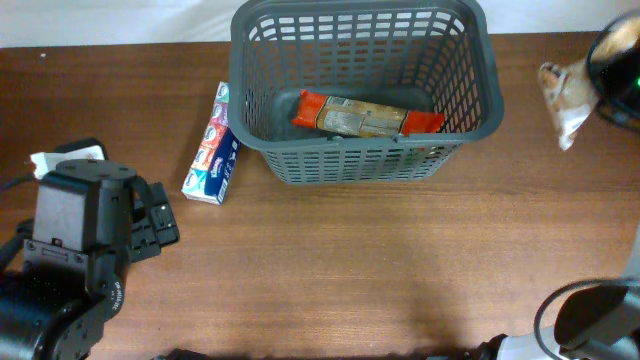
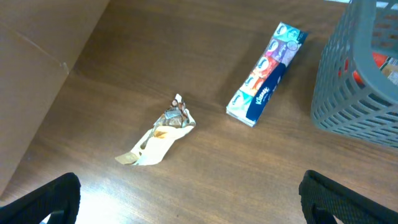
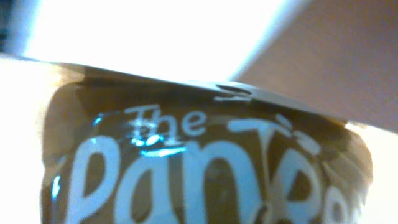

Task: Pack container
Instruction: 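Grasp the PanTree bag and lift it toward the basket, then lower the PanTree bag into the basket and release it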

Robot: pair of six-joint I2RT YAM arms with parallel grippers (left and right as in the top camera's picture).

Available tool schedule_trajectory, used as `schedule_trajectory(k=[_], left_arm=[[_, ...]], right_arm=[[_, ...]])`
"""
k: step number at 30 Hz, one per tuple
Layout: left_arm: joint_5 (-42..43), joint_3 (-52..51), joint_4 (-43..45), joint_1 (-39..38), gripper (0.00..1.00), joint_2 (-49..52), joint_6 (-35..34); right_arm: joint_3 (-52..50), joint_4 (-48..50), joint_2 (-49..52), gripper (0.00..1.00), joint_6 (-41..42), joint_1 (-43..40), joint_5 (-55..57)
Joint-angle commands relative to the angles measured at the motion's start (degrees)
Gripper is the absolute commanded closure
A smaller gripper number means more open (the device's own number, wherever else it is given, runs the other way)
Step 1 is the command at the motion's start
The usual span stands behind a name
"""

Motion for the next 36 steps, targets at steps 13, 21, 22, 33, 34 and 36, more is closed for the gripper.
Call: schedule_trajectory(k=[13,21,22,33,34,36], left_arm=[[0.02,-0.04,0.00,0.31,0.00,0.07,-0.35],[0.02,-0.04,0.00,0.31,0.00,0.07,-0.35],[0.02,-0.04,0.00,0.31,0.00,0.07,-0.35],[0.02,-0.04,0.00,0.28,0.00,0.07,-0.35],[0.02,-0.04,0.00,0.31,0.00,0.07,-0.35],[0.02,-0.04,0.00,0.31,0.01,0.07,-0.35]], right_arm=[[19.65,3.02,-2.91,0.96,-33.86,19.69,-28.70],[19.61,-4.42,-2.05,0.96,-46.58,32.46,-16.17],[19.61,-4.92,-1.70,0.96,-46.95,33.46,-14.86],[19.61,-7.39,8.44,0.96,-48.70,39.41,-4.74],[19.61,-7.39,9.46,0.96,-48.72,39.45,-3.76],[19.61,-7.39,12.24,0.96,-48.70,39.45,-1.03]])
